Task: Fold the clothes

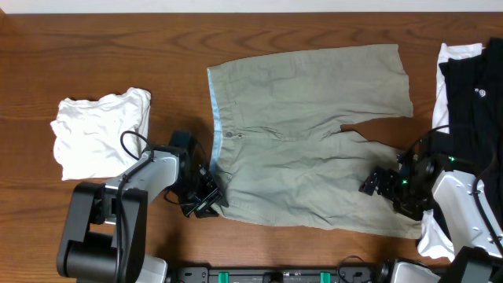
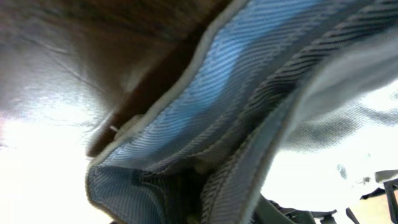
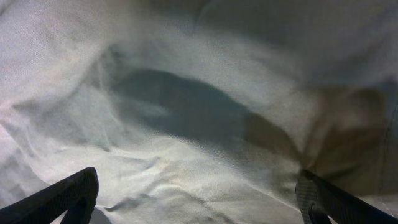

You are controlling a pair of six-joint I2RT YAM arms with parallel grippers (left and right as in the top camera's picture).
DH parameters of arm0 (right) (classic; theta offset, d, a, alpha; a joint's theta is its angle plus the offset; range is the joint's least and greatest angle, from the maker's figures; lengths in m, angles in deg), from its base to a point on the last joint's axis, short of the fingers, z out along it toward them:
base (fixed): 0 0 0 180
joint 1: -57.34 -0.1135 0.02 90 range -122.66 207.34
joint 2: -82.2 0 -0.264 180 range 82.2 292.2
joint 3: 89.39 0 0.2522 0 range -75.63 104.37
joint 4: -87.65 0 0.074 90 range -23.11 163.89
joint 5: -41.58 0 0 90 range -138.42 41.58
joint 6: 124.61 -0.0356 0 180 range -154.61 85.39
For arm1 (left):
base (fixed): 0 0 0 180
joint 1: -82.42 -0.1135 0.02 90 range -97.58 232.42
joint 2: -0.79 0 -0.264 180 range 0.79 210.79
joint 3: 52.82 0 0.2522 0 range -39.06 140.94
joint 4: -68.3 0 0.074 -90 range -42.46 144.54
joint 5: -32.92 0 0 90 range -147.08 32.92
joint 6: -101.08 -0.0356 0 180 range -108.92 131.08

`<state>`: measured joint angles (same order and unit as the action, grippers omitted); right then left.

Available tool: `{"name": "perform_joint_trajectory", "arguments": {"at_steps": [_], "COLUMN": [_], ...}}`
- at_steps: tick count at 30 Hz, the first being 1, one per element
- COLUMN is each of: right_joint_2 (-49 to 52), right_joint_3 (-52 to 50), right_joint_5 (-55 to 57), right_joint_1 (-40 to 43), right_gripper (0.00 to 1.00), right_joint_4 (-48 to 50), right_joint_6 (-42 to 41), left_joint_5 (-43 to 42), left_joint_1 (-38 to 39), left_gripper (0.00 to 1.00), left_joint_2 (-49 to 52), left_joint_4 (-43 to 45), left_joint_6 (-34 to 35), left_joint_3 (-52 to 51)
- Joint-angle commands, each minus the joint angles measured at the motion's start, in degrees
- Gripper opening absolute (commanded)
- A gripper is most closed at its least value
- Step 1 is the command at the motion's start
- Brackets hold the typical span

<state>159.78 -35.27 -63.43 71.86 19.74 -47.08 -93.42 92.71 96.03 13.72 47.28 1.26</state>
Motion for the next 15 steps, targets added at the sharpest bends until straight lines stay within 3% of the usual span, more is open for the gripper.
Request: {"name": "perform_joint_trajectory", "arguments": {"at_steps": [1, 5, 15], "right_joint_2": [-0.1, -0.1, -0.1], "right_joint_3": [-0.1, -0.1, 1.7], "right_joint_5": [-0.4, -0.4, 0.0], "right_joint_1": [0.0, 0.0, 0.1], "right_gripper": [0.99, 0.99, 0.99], "right_joint_4": [-0.1, 0.0, 1.3], "right_joint_6": [1.0, 1.0, 2.0], "left_joint_5": [10.6, 13.4, 25.5], "left_joint_1": [0.0, 0.0, -3.5], "left_gripper": [0.23, 0.06, 0.07], "left_joint_2": [1.6, 0.9, -8.8], "left_joint_4": [3.9, 4.2, -1.1], "left_joint_6": [-1.4, -1.0, -1.0], "left_joint_3": [-0.3, 0.2, 0.6]}}
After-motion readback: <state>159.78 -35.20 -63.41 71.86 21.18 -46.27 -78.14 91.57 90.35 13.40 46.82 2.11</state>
